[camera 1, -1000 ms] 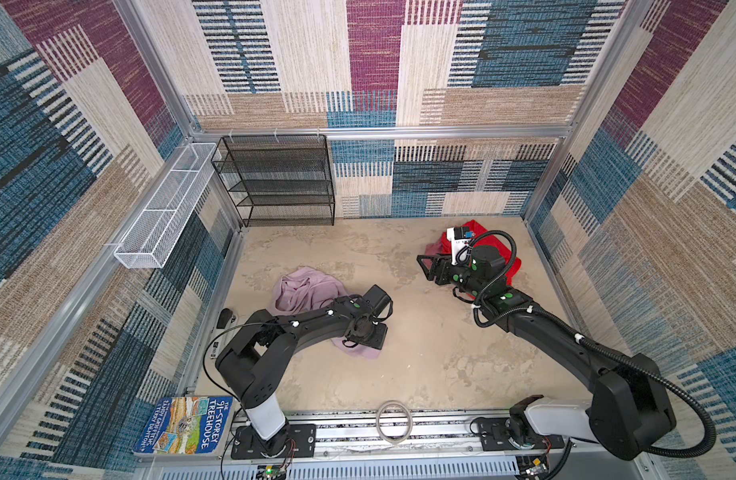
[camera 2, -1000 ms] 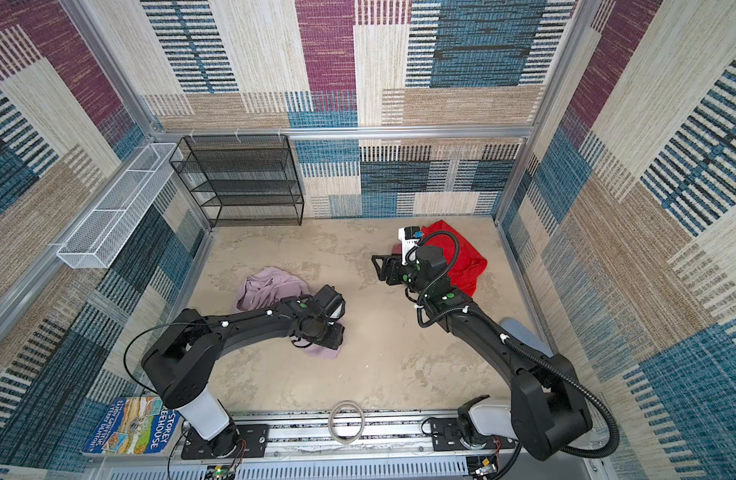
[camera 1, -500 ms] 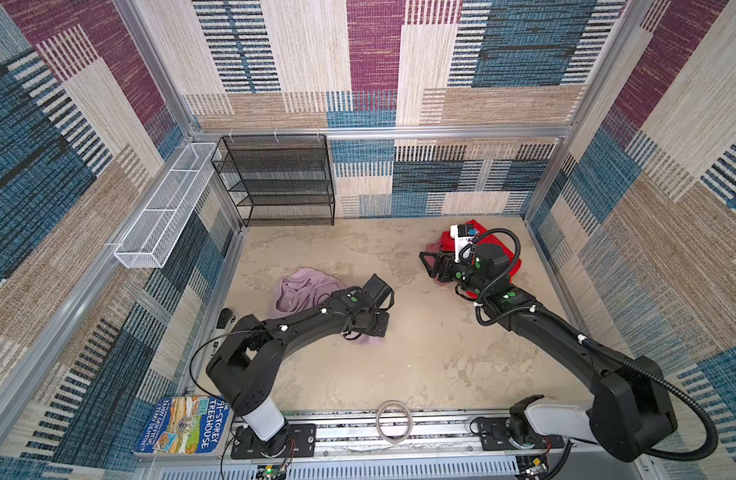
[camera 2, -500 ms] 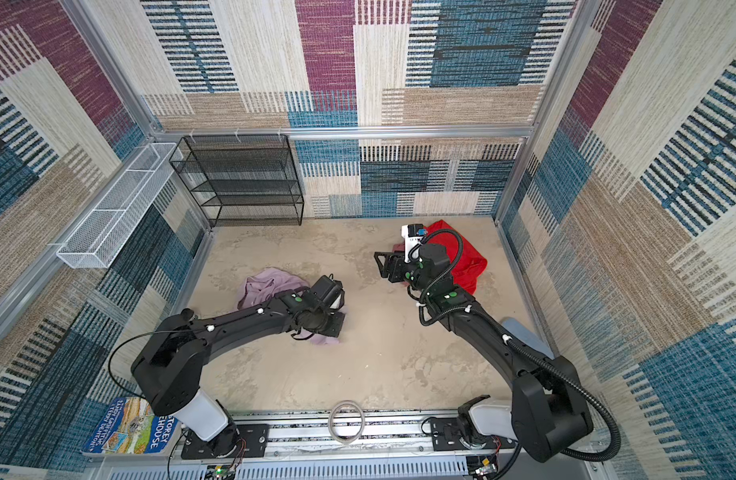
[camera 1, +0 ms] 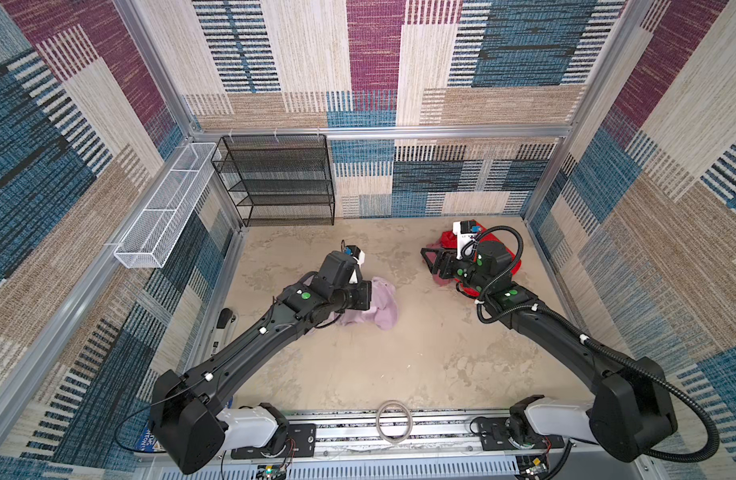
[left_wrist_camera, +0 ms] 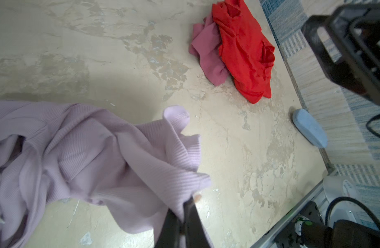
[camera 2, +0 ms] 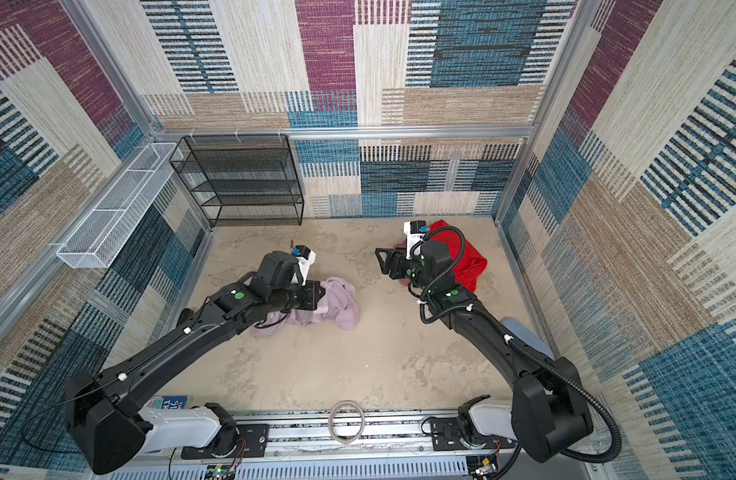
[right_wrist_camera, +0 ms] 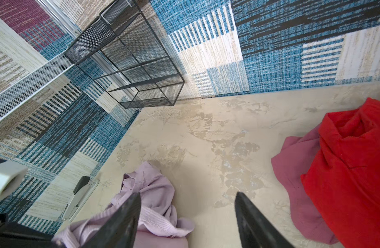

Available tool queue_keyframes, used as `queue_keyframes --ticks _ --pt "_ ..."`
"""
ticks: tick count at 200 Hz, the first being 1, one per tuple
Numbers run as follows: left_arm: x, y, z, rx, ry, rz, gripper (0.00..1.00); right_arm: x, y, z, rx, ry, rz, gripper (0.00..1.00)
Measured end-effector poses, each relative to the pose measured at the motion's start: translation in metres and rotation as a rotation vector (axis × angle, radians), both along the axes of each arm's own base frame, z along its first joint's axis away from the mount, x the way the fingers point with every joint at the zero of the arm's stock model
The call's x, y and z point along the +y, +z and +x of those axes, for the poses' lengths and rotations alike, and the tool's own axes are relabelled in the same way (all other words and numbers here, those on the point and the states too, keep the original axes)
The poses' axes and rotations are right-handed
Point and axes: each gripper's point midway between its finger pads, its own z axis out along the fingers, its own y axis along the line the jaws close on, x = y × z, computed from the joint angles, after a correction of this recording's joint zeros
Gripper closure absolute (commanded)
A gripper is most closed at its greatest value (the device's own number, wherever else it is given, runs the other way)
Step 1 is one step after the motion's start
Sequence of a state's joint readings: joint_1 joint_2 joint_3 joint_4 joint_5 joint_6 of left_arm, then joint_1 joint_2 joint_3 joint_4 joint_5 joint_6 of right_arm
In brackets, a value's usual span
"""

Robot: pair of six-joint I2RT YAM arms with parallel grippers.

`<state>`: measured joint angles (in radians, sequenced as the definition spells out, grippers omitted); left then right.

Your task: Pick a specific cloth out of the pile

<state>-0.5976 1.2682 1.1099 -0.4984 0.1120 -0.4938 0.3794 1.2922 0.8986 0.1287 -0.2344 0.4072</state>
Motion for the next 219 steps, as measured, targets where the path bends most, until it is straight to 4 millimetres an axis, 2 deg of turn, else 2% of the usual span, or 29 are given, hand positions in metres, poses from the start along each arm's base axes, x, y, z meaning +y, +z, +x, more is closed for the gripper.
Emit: queue_keyframes --ticks 33,63,114,147,168,170,176,181,191,197,219 --pt "0.059 0.006 0.012 -0.006 0.161 -0.066 1.00 0.000 0.001 0.000 0.003 -0.001 0.007 0.28" --pt "0.098 0.005 0.020 -0.010 0.268 -0.088 1.00 0.001 0.001 0.003 0.010 -0.002 0.010 0.28" --pt "0.165 -0.041 0.025 0.094 0.466 -0.080 1.00 0.005 0.001 0.007 0.016 0.009 0.011 0.28" --pt "0.198 -0.075 0.018 0.163 0.575 -0.076 1.00 0.007 -0.004 0.007 0.030 0.016 0.008 0.28" --pt "0.213 -0.098 0.014 0.216 0.627 -0.066 1.00 0.007 -0.007 0.007 0.040 0.021 0.006 0.28" --pt "0.214 -0.099 0.014 0.221 0.632 -0.065 0.98 0.008 -0.007 0.007 0.041 0.022 0.005 0.28" --pt "0.217 -0.104 0.014 0.231 0.645 -0.058 0.79 0.008 -0.008 0.007 0.043 0.022 0.005 0.28" --pt "0.220 -0.107 0.014 0.238 0.654 -0.051 0.67 0.008 -0.008 0.007 0.044 0.023 0.004 0.28" --pt "0.221 -0.109 0.016 0.244 0.659 -0.050 0.51 0.008 -0.008 0.008 0.045 0.022 0.004 0.28" --pt "0.222 -0.109 0.017 0.247 0.660 -0.049 0.46 0.008 -0.007 0.008 0.044 0.023 0.005 0.28" --pt "0.224 -0.096 0.024 0.218 0.664 -0.054 0.42 0.008 -0.005 0.008 0.039 0.023 0.006 0.28"
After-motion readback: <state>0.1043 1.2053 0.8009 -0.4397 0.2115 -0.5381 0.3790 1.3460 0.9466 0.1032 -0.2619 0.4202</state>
